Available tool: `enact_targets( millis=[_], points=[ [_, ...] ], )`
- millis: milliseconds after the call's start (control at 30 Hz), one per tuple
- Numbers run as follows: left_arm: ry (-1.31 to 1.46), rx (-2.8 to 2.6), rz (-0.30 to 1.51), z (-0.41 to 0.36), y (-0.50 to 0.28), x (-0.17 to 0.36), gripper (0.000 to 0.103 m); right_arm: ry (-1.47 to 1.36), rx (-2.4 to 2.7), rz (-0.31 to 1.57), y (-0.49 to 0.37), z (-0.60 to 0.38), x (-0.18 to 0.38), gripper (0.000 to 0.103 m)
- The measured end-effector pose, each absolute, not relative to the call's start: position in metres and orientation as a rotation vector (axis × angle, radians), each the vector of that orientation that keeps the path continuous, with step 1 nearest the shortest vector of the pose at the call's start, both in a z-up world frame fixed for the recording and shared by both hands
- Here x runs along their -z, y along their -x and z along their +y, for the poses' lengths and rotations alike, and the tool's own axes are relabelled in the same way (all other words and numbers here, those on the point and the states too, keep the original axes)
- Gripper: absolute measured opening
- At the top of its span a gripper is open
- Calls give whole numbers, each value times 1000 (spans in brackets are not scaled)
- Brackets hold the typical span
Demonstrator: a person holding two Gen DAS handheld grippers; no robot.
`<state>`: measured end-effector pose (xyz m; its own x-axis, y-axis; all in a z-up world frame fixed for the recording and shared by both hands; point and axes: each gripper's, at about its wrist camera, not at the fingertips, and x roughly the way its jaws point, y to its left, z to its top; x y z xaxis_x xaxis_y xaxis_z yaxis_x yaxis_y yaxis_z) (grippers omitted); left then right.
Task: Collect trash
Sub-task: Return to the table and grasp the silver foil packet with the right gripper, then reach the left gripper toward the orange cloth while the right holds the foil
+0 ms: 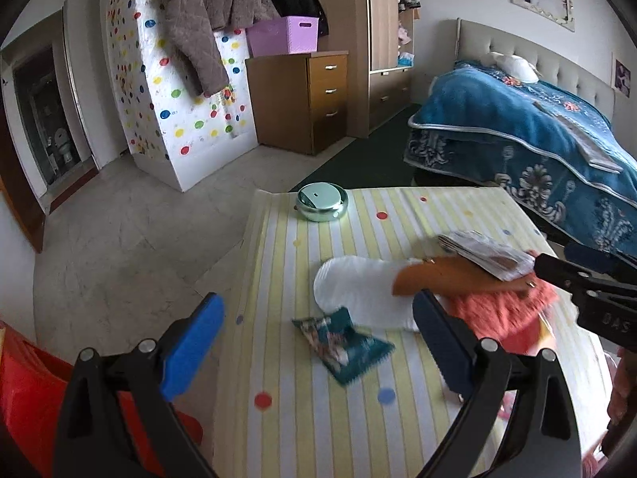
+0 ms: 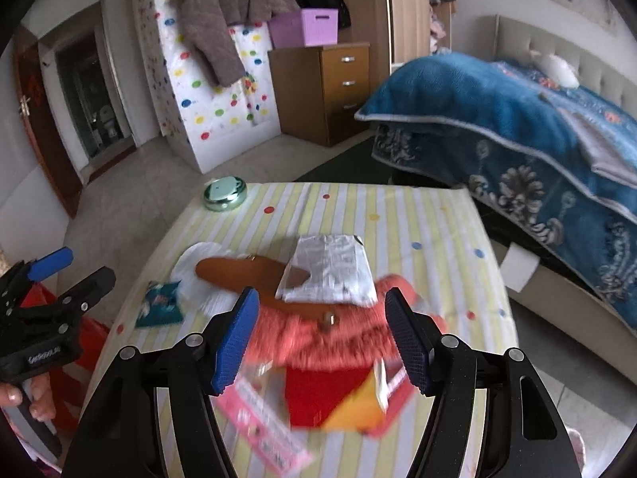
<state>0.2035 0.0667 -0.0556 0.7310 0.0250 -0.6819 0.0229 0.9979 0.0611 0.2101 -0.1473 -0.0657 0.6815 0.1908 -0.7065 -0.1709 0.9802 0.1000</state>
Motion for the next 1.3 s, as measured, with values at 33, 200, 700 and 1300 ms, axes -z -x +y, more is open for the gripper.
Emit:
enact_targets(
  millis=[33, 200, 700, 1300],
  points=[
    [-67, -3, 754, 66, -207, 57, 93, -25, -205, 800, -215, -147, 68, 66],
    [-63, -3, 778, 65, -224, 70, 93, -7, -204, 874, -253, -139, 89, 67],
    [-41, 23, 797, 62, -191, 69, 93, -14, -268, 933, -203, -144, 98, 8],
    [-34, 13, 814, 67, -127, 69, 93, -53, -144, 732, -62, -196, 49, 7]
  ],
)
